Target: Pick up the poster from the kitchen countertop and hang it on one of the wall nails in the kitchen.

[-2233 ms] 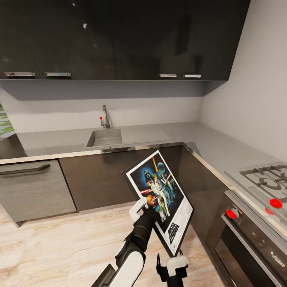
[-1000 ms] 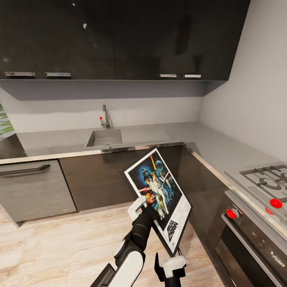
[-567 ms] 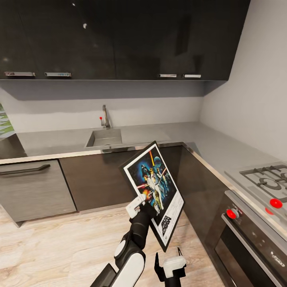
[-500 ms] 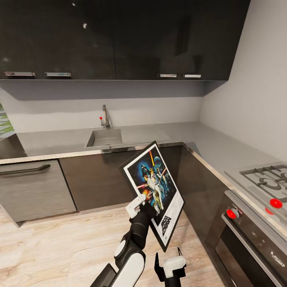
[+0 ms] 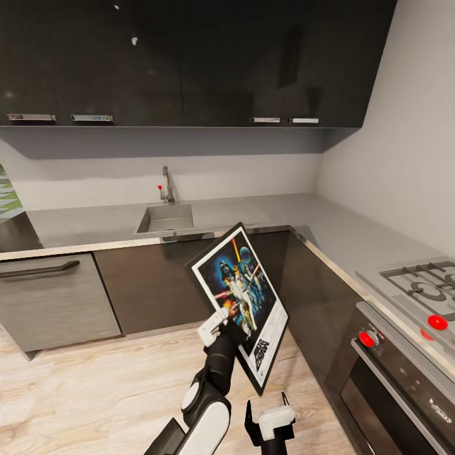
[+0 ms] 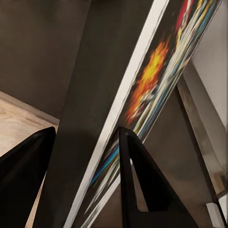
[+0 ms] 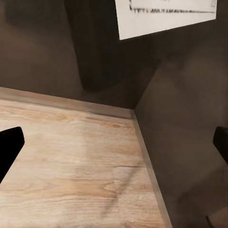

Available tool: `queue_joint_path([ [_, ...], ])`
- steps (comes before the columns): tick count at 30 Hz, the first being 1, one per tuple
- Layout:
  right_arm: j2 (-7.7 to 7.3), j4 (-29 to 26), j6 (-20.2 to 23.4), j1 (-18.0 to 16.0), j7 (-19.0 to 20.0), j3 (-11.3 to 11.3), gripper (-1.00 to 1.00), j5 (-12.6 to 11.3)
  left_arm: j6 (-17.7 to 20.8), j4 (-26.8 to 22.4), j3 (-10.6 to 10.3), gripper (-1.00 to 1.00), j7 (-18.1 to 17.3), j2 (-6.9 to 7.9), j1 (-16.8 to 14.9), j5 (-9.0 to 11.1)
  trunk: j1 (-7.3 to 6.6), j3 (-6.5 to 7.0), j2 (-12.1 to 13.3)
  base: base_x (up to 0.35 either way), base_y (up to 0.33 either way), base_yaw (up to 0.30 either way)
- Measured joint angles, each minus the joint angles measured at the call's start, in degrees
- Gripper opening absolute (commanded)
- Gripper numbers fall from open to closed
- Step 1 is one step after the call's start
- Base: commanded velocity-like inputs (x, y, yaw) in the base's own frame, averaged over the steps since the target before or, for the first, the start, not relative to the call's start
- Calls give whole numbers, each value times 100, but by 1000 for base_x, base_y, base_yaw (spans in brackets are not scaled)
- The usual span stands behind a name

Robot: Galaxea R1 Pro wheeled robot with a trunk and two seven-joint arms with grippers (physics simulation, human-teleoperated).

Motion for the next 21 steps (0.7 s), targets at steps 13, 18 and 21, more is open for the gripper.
queue_joint_path([
  [13, 3, -26, 21, -4, -448, 9, 100, 11, -208, 26, -35, -100, -1, 0, 0, 9, 0, 0, 0, 0, 0, 0],
  [18, 16, -85, 33, -8, -461, 10, 100, 12, -231, 113, -40, -100, -2, 0, 0, 11, 0, 0, 0, 0, 0, 0],
  [21, 34, -148, 118, -8, -464, 27, 100, 13, -309, 138, -44, -100, -2, 0, 0, 9, 0, 0, 0, 0, 0, 0],
])
